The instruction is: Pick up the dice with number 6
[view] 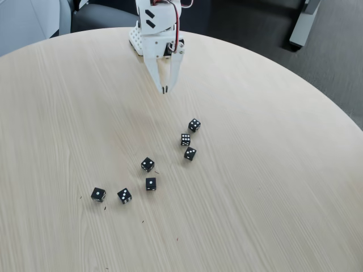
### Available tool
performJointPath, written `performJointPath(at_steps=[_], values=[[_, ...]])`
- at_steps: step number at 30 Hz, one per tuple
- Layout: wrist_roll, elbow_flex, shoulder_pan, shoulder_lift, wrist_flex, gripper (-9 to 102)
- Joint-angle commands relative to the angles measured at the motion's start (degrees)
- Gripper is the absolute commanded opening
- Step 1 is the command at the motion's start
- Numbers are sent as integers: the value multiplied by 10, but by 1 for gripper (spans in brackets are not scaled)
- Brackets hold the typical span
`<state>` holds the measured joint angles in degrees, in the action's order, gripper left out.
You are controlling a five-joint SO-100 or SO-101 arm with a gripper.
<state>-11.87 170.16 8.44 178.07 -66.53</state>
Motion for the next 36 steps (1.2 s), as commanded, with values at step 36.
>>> performJointPath(at_steps=[36], values=[[-10, -3, 4, 4, -1, 2]])
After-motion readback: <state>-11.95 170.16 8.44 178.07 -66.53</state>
